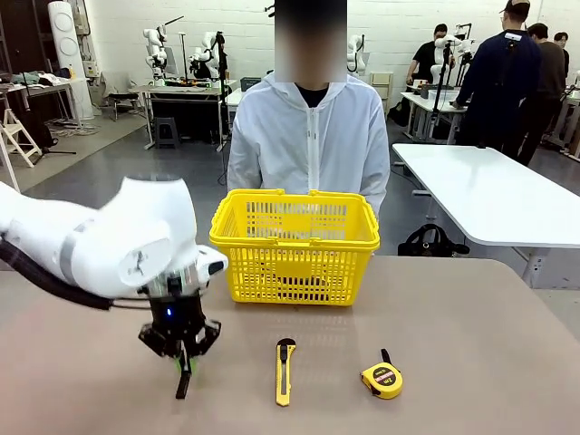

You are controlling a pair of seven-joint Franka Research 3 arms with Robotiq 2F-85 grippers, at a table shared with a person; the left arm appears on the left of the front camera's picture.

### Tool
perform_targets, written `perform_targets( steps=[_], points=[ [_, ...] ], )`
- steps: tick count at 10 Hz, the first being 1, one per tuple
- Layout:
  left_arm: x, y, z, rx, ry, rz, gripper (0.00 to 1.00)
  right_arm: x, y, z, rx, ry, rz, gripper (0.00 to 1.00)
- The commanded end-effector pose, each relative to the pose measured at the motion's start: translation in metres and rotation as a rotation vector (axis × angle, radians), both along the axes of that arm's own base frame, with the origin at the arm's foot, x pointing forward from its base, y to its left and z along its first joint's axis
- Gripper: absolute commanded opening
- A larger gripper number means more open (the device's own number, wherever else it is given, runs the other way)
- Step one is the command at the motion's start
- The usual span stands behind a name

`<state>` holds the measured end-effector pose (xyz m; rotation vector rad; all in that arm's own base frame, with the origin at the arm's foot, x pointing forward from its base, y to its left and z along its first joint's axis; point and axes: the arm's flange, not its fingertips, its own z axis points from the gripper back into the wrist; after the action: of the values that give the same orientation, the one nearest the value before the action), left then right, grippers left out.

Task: Place the items the person wants into the basket.
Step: Pick up the item the person points to and place it in the Market Basket.

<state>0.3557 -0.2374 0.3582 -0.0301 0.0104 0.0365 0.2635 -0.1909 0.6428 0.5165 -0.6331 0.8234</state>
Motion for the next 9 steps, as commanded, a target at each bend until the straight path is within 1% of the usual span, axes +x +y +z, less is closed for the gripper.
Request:
perform_targets(
  steps=[1, 3, 4, 5, 6, 7, 8, 9],
  points=[
    [-0.023, 0.019, 0.090, -0.038, -0.040, -0.032, 0.00, 0.000, 0.001, 0.000, 0.030, -0.019, 0.012, 1.00],
    [-0.025, 0.018, 0.150, -0.015, -0.050, -0.076, 0.00, 0.000, 0.001, 0.000, 0.030, -0.019, 0.012, 1.00],
    [-0.019, 0.011, 0.180, 0.019, -0.064, -0.158, 0.00, 0.000, 0.001, 0.000, 0.030, -0.019, 0.012, 1.00],
    [-0.005, 0.004, 0.206, 0.021, -0.116, -0.290, 0.00, 0.000, 0.001, 0.000, 0.030, -0.019, 0.012, 1.00],
    [0.012, -0.005, 0.227, 0.021, -0.170, -0.398, 0.00, 0.000, 0.001, 0.000, 0.030, -0.019, 0.012, 1.00],
    [0.030, -0.015, 0.241, 0.021, -0.194, -0.449, 0.00, 0.000, 0.001, 0.000, 0.030, -0.019, 0.012, 1.00],
    [0.051, -0.021, 0.252, 0.056, -0.207, -0.492, 0.00, 0.000, 0.001, 0.000, 0.030, -0.019, 0.012, 1.00],
    [0.083, -0.033, 0.263, 0.069, -0.203, -0.542, 0.00, 0.000, 0.001, 0.000, 0.030, -0.019, 0.012, 1.00]
  ],
)
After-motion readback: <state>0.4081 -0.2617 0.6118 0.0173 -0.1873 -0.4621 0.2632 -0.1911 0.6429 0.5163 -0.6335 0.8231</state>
